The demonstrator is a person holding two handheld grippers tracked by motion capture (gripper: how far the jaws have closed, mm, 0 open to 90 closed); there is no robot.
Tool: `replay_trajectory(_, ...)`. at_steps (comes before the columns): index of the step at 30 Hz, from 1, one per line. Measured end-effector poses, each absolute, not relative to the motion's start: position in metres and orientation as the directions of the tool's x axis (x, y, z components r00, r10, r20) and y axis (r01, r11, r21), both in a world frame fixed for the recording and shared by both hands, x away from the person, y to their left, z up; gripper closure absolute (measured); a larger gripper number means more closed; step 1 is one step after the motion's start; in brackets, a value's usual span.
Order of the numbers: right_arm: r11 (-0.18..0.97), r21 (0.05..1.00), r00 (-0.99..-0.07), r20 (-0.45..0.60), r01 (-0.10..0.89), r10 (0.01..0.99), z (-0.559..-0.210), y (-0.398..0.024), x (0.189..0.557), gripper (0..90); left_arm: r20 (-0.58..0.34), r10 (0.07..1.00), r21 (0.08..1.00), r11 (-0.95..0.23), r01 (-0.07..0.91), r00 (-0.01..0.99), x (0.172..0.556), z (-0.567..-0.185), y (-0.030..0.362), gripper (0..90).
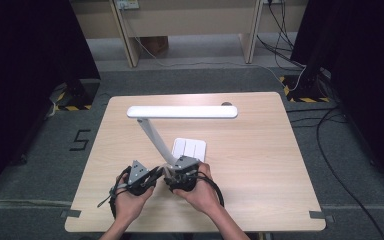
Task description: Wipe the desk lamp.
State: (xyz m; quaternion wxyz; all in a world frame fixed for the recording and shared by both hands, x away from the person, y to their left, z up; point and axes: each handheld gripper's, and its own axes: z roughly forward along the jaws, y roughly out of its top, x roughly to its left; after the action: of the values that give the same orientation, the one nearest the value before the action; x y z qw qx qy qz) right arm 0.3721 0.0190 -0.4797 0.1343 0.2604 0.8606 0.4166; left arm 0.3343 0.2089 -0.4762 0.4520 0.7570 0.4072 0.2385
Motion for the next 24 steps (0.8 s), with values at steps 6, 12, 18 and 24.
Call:
replay_trajectory(6, 0.515, 0.792, -0.828, -0.022, 0.328, 0.560, -0.4812, 0.0161, 0.3719, 66.5, -0.016, 0.837, 0.880, -0.248, 0.405, 0.547, 0.3356, -0.4767, 0.2103, 81.9)
replay_trajectory(12, 0.526, 0.787, -0.825, -0.039, 0.322, 0.563, -0.4761, 0.0135, 0.3729, 79.1, -0.024, 0.834, 0.887, -0.236, 0.396, 0.551, 0.3347, -0.4759, 0.2092, 81.9)
replay_trajectory(18, 0.513, 0.794, -0.816, -0.039, 0.325, 0.577, -0.4763, 0.0174, 0.3733, 56.7, -0.043, 0.822, 0.889, -0.227, 0.397, 0.567, 0.3326, -0.4760, 0.2072, 81.9)
replay_trajectory(24, 0.535, 0.787, -0.821, -0.065, 0.307, 0.567, -0.4758, 0.0213, 0.3747, 63.1, -0.043, 0.818, 0.890, -0.228, 0.394, 0.573, 0.3313, -0.4745, 0.2068, 81.9)
